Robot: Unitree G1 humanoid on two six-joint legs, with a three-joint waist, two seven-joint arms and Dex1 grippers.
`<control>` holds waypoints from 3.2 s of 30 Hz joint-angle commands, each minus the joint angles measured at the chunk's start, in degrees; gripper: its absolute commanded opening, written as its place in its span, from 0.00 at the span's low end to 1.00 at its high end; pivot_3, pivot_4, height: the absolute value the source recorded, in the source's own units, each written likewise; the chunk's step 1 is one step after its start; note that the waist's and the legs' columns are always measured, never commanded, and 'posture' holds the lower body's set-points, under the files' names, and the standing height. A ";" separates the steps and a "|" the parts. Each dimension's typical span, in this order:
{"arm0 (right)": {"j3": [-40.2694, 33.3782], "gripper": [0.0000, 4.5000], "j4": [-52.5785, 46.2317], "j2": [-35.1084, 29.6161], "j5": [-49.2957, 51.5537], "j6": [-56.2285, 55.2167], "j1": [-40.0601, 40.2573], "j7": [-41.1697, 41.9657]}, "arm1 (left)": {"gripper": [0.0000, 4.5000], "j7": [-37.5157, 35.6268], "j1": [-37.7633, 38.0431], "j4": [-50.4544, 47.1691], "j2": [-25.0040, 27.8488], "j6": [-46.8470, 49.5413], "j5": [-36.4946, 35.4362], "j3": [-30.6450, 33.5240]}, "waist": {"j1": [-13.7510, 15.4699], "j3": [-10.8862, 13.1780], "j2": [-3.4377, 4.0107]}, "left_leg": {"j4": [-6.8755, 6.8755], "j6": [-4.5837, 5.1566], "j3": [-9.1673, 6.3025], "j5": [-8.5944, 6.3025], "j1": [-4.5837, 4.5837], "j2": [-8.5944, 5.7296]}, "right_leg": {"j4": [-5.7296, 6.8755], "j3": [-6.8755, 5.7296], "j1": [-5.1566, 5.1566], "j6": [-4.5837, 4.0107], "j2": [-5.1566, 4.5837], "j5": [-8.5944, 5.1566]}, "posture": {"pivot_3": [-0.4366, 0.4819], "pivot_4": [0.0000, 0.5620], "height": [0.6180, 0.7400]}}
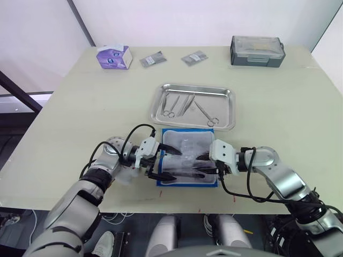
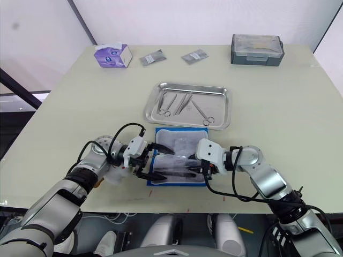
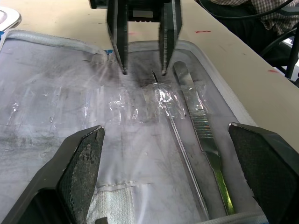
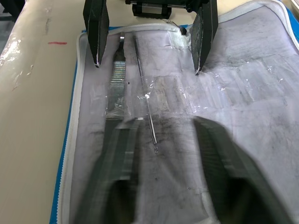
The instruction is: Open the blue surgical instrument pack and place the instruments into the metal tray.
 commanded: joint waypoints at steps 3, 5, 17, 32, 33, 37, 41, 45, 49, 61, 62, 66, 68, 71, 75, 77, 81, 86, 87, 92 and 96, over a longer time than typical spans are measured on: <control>-0.10 0.38 -0.72 -0.26 -0.56 -2.13 -0.83 0.85 | 1.00 -2.47 1.63 2.01 0.29 1.23 1.82 -2.27 | 0.00 0.00 0.00 | 0.00 0.00 0.00 0.00 0.00 0.00 | 0.00 0.00 0.00 0.00 0.00 0.00 | 0.48 0.27 0.98; 0.09 0.38 -0.50 -0.29 -1.05 -2.57 -0.68 0.99 | 1.00 -2.47 1.62 2.02 0.28 1.23 1.84 -2.27 | 0.00 0.00 0.00 | 0.00 0.00 0.00 0.00 0.00 0.00 | 0.00 0.00 0.00 0.00 0.00 0.00 | 0.48 0.27 0.98; 1.90 0.38 3.78 1.03 -2.74 -5.68 -1.25 2.28 | 1.00 -2.47 1.80 1.76 0.50 1.20 1.73 -2.32 | -0.04 0.00 0.00 | 0.00 0.00 0.00 0.00 0.01 0.00 | 0.00 0.00 0.00 0.00 0.01 0.00 | 0.48 0.27 0.98; 2.06 0.01 10.66 2.36 -2.17 -8.60 0.25 3.61 | 1.00 -2.47 1.99 0.85 1.67 1.51 1.44 -2.54 | -0.26 -0.05 -0.09 | 0.00 0.00 -0.01 0.00 0.05 0.04 | 0.02 0.02 0.00 -0.01 0.06 0.00 | 0.48 0.27 0.98; 2.03 0.01 10.85 2.45 -2.18 -8.68 0.28 3.51 | 1.00 -2.47 1.92 0.86 1.69 1.53 1.44 -2.53 | -0.30 -0.06 -0.09 | 0.00 0.00 -0.01 0.00 0.05 0.04 | 0.02 0.02 0.00 0.00 0.06 0.00 | 0.48 0.27 0.98; 1.98 0.01 9.85 2.14 -1.92 -8.42 0.18 3.73 | 1.00 -2.47 1.93 0.62 1.94 1.60 1.25 -2.57 | -0.40 -0.07 -0.12 | 0.00 0.00 -0.01 0.00 0.06 0.05 | 0.03 0.03 0.00 -0.01 0.07 0.00 | 0.48 0.27 0.98; 1.77 0.01 6.26 0.34 -2.58 -7.80 -0.61 4.19 | 1.00 -2.47 2.16 0.31 2.16 1.65 1.18 -2.61 | -0.35 -0.07 -0.12 | 0.00 0.00 -0.02 0.00 0.06 0.04 | 0.03 0.03 0.00 0.00 0.07 0.00 | 0.48 0.27 0.98; 1.33 0.01 2.98 -0.52 -2.56 -6.33 -1.47 4.02 | 1.00 -2.47 2.21 0.22 2.06 1.75 1.19 -2.62 | -0.36 -0.07 -0.12 | -0.01 0.00 -0.02 0.00 0.06 0.04 | 0.03 0.02 0.00 -0.01 0.07 0.00 | 0.48 0.27 0.98; 1.03 0.01 0.49 -1.38 -2.89 -4.92 -2.34 3.84 | 1.00 -2.47 2.19 0.17 1.90 1.87 1.21 -2.68 | -0.36 -0.05 -0.14 | 0.00 0.00 -0.02 0.00 0.05 0.04 | 0.02 0.03 0.00 -0.01 0.07 0.00 | 0.48 0.27 0.98; 0.36 0.01 -5.66 -5.55 -5.13 -4.59 -4.00 4.62 | 1.00 -2.47 2.01 0.33 1.42 1.92 1.27 -2.96 | -0.24 -0.02 -0.19 | -0.01 0.00 -0.04 0.00 0.02 0.04 | 0.01 0.01 -0.01 -0.01 0.06 0.00 | 0.48 0.27 0.98; 0.19 0.01 -5.87 -5.65 -5.07 -4.50 -4.06 4.61 | 1.00 -2.47 1.98 0.35 1.38 1.95 1.27 -2.99 | -0.24 -0.02 -0.19 | -0.01 0.00 -0.03 0.00 0.01 0.04 | 0.01 0.02 -0.01 -0.01 0.06 0.00 | 0.48 0.27 0.98; -0.06 0.01 -6.69 -6.17 -5.06 -4.21 -4.10 4.66 | 1.00 -2.47 1.91 0.40 1.27 1.95 1.23 -3.03 | -0.23 -0.01 -0.19 | -0.01 0.00 -0.03 0.00 0.01 0.05 | 0.01 0.02 -0.01 -0.01 0.06 0.00 | 0.48 0.27 0.98; -0.12 0.01 -6.82 -6.37 -5.13 -4.44 -3.85 4.64 | 1.00 -2.47 1.90 0.45 1.30 1.89 1.25 -3.13 | -0.22 -0.01 -0.19 | -0.01 0.00 -0.03 0.00 0.01 0.04 | 0.01 0.02 -0.01 -0.01 0.06 0.00 | 0.48 0.27 0.98; -0.49 0.01 -6.89 -6.88 -5.10 -4.69 -3.31 4.58 | 1.00 -2.47 1.79 0.54 1.26 1.93 1.28 -3.13 | -0.20 -0.01 -0.19 | -0.01 0.00 -0.03 0.00 0.01 0.04 | 0.01 0.02 -0.01 -0.01 0.06 0.00 | 0.48 0.27 0.98; -1.12 0.01 -6.94 -7.73 -4.87 -5.17 -2.63 4.61 | 1.00 -2.47 1.68 0.74 1.21 1.89 1.38 -3.10 | -0.15 -0.01 -0.20 | -0.01 0.00 -0.03 0.00 0.01 0.04 | 0.00 0.02 -0.01 -0.01 0.06 0.00 | 0.48 0.27 0.98; -2.06 0.01 -7.09 -8.24 -4.45 -5.26 -2.06 4.56 | 1.00 -2.47 1.67 0.74 1.20 2.02 1.31 -3.04 | -0.07 -0.01 -0.20 | -0.01 0.00 -0.03 0.00 0.01 0.04 | 0.00 0.02 -0.01 -0.01 0.06 0.00 | 0.48 0.27 0.98; -3.81 0.01 -7.44 -9.93 -3.50 -5.93 -0.34 4.91 | 1.00 -2.47 1.84 0.67 1.26 1.99 1.19 -3.18 | -0.04 -0.01 -0.20 | -0.01 0.00 -0.03 0.00 0.00 0.04 | 0.00 0.02 -0.01 -0.01 0.06 0.00 | 0.48 0.27 0.98; -5.44 0.01 -8.35 -11.04 -1.97 -5.51 0.99 4.96 | 1.00 -2.47 1.80 0.69 1.27 1.99 1.11 -3.26 | -0.06 -0.01 -0.20 | -0.01 0.00 -0.02 0.00 0.01 0.04 | 0.00 0.02 -0.01 -0.01 0.06 0.00 | 0.48 0.27 0.98; -5.86 0.01 -8.50 -11.43 -1.75 -5.63 1.40 5.07 | 1.00 -2.47 1.79 0.70 1.24 2.00 1.09 -3.26 | -0.02 0.00 -0.21 | -0.01 0.00 -0.02 0.00 0.00 0.04 | 0.00 0.03 -0.01 -0.01 0.06 0.00 | 0.48 0.27 0.98; -7.58 0.01 -9.04 -12.75 -0.74 -5.59 2.82 5.09 | 1.00 -2.47 1.52 1.06 1.08 1.92 1.18 -3.31 | -0.03 0.00 -0.22 | -0.01 0.00 -0.02 0.00 0.00 0.04 | -0.01 0.02 0.00 -0.01 0.05 0.00 | 0.48 0.27 0.98; -9.21 0.01 -9.45 -14.21 -0.03 -5.88 4.33 5.20 | 1.00 -2.47 1.29 1.35 0.94 1.84 1.29 -3.33 | 0.05 0.00 -0.22 | -0.01 0.00 -0.01 0.00 0.00 0.04 | -0.01 0.03 0.00 -0.01 0.05 0.00 | 0.48 0.27 0.98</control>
